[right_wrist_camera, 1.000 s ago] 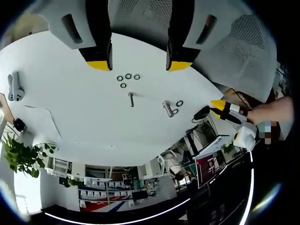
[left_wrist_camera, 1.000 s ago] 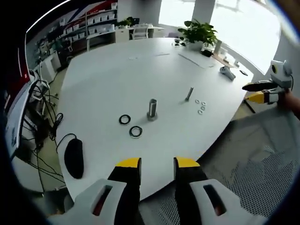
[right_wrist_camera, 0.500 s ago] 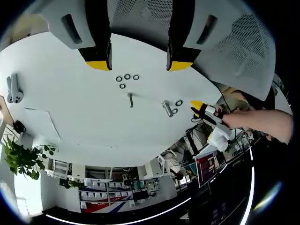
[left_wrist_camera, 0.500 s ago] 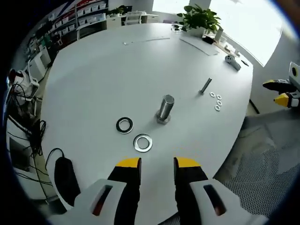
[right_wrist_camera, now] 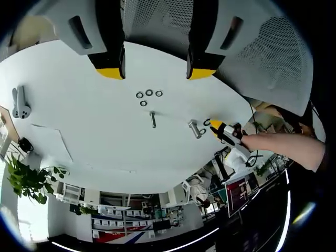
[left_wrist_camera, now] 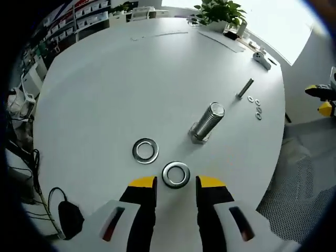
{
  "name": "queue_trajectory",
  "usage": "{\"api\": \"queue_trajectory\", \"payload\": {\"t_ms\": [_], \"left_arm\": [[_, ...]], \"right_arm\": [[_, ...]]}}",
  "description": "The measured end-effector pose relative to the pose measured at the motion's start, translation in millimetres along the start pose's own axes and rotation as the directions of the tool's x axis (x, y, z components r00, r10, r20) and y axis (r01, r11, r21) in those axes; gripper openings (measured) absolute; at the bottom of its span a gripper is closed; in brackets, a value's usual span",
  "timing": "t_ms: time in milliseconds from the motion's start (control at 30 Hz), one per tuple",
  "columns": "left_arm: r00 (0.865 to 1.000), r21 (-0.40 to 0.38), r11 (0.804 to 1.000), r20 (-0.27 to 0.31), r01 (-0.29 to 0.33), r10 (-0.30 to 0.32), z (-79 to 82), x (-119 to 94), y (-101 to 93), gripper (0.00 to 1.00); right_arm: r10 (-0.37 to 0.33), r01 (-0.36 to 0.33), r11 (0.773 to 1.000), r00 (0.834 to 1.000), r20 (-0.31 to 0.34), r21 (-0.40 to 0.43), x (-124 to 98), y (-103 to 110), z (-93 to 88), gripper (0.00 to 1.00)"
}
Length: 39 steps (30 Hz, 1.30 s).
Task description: Place the washer onto the threaded stud by aligning its center hole with the stud, sliding it down to the base, and recovering from edge contact or off-axis alignment until the washer reaches the visible bottom stop.
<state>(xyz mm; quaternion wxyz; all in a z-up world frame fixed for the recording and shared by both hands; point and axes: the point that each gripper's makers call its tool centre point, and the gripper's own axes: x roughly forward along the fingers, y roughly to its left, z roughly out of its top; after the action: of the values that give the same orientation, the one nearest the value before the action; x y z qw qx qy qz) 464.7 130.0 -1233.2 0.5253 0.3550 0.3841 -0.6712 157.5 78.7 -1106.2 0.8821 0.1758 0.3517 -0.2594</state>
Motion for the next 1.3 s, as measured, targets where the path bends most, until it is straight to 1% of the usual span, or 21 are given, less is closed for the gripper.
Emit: {"api": "queue_trajectory", "payload": {"t_ms": [100, 200, 333, 433, 500, 600, 667, 767, 833, 900, 967, 1000, 1100, 1200, 1267, 1300], "left_arm": [[1.000, 0.023, 1.000, -0.009, 0.007, -0.006, 1.4, 6.5, 2.8, 0.28], [1.000, 0.037, 0.999, -0.010, 0.008, -0.008, 1.1, 5.7, 1.7, 0.28], [0.999, 0.033, 0.999, -0.032, 0.008, -0.007, -4.7, 6.1, 0.7, 0.29], [1.000, 0.029, 1.000, -0.028, 0.002, -0.001, -4.3, 4.0, -1.8, 0.28], [1.000, 0.025, 1.000, -0.030, -0.003, 0.004, -4.3, 3.1, -2.3, 0.28], [0.999, 0.035, 0.999, -0.035, -0.015, 0.016, -5.5, 3.2, -4.1, 0.29], [0.998, 0.073, 0.997, -0.054, -0.036, 0.040, -5.9, 4.2, -4.0, 0.28], [0.995, 0.101, 0.993, -0.075, -0.056, 0.063, -4.8, 6.4, -3.1, 0.27], [0.993, 0.111, 0.992, -0.093, -0.062, 0.072, -1.7, 7.7, -10.0, 0.27], [0.987, 0.161, 0.984, -0.131, -0.072, 0.094, -6.4, 4.9, -6.1, 0.27], [0.982, 0.197, 0.977, -0.152, -0.078, 0.109, -7.4, 3.4, -10.3, 0.27], [0.983, 0.175, 0.982, -0.151, -0.073, 0.100, -6.0, 3.8, -12.8, 0.26], [0.980, 0.158, 0.984, -0.169, -0.078, 0.105, -4.6, 4.3, -8.2, 0.25], [0.977, 0.166, 0.983, -0.184, -0.074, 0.105, -4.5, 4.6, -8.6, 0.24], [0.974, 0.163, 0.984, -0.200, -0.074, 0.106, -6.6, 3.4, -6.7, 0.21], [0.972, 0.157, 0.985, -0.210, -0.071, 0.104, -4.4, 5.9, -3.0, 0.21]], "right_arm": [[-0.009, 0.009, 1.000, 1.000, -0.016, 0.004, 0.2, -2.5, -3.1, 0.50], [-0.016, 0.016, 1.000, 1.000, -0.020, 0.000, 1.1, -4.2, -4.7, 0.50], [-0.012, 0.012, 1.000, 1.000, -0.023, 0.002, 1.1, -2.6, -4.5, 0.50], [-0.002, 0.002, 1.000, 0.999, -0.034, -0.005, 2.5, -0.6, -5.9, 0.50], [-0.001, 0.001, 1.000, 1.000, -0.013, -0.008, 0.6, 1.5, -1.5, 0.50], [0.008, -0.008, 1.000, 1.000, 0.011, 0.011, -0.5, 1.9, 3.6, 0.50], [0.015, -0.016, 1.000, 1.000, 0.007, 0.012, 1.2, 3.3, 1.2, 0.50], [0.030, -0.031, 0.999, 0.999, -0.010, -0.010, 1.4, 8.1, -1.9, 0.50], [0.036, -0.036, 0.999, 0.999, -0.009, -0.020, 1.0, 8.6, -1.1, 0.50], [0.035, -0.036, 0.999, 0.999, -0.010, -0.021, 1.2, 6.3, -1.2, 0.50], [0.040, -0.041, 0.999, 0.999, -0.007, -0.012, 1.1, 5.8, -1.0, 0.50], [0.043, -0.043, 0.999, 0.999, -0.002, -0.010, 0.8, 6.5, 0.3, 0.50], [0.052, -0.052, 0.999, 0.999, 0.003, -0.017, 1.7, 10.3, 2.4, 0.50], [0.057, -0.057, 0.998, 0.998, -0.004, -0.013, 2.5, 10.9, 0.2, 0.50], [0.057, -0.057, 0.998, 0.998, -0.006, -0.012, 3.5, 10.2, 0.3, 0.50], [0.059, -0.059, 0.998, 0.998, -0.003, -0.011, 3.3, 10.6, 0.7, 0.49]]}}
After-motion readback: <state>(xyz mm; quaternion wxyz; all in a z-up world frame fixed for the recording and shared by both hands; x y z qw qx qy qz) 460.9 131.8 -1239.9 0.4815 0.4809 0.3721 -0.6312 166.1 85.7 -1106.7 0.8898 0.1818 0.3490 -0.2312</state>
